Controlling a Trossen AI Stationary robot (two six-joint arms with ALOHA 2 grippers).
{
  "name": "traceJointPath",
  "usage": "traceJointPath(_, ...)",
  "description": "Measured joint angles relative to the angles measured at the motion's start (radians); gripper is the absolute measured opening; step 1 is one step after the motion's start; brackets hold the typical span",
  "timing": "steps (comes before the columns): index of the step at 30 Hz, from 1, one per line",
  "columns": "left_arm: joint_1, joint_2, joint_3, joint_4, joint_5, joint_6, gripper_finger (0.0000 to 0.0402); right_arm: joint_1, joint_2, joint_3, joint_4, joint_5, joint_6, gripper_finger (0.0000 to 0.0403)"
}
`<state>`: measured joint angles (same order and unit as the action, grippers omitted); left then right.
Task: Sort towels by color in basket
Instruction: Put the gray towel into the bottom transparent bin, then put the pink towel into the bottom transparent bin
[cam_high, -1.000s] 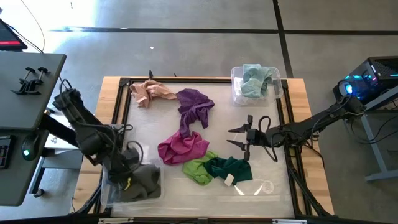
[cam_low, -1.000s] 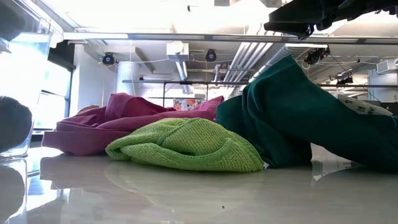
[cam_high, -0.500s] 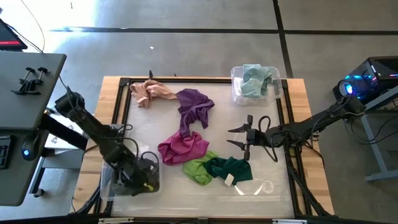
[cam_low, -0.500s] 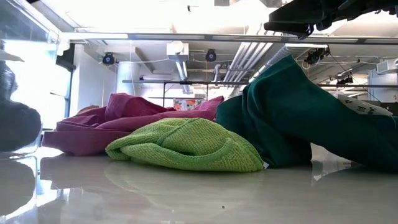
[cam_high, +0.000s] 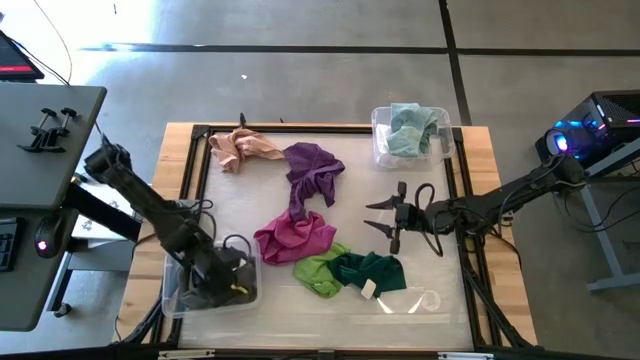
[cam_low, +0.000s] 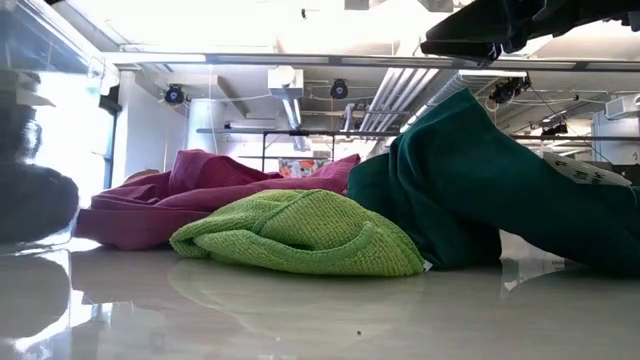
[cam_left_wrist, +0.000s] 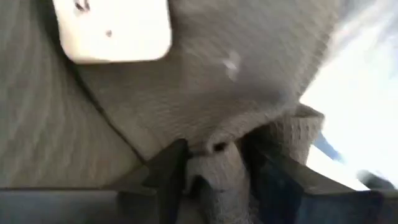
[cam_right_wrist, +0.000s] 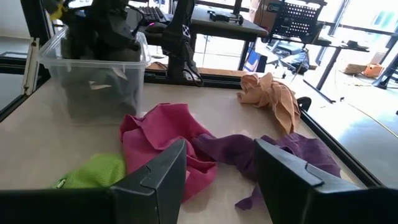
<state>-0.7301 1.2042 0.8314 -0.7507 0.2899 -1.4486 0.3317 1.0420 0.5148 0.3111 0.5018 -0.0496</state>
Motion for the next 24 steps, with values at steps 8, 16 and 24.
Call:
traceJointPath(8,0.006,-0.182,0.104,-0.008,0.038,-0.182,0.019,0.0,0.0,0.0,0.0,-0.001,0.0,0.018)
traceJointPath(16,0.061,-0.276,0.147,-0.064,-0.199,-0.023,0.0182,0.0,0.0,0.0,0.0,-0.014,0.008,0.018)
traceJointPath(24,0.17,-0.233,0.147,0.103,-0.528,0.664,0.0182,0.0,0.0,0.0,0.005,-0.014,0.027,0.018)
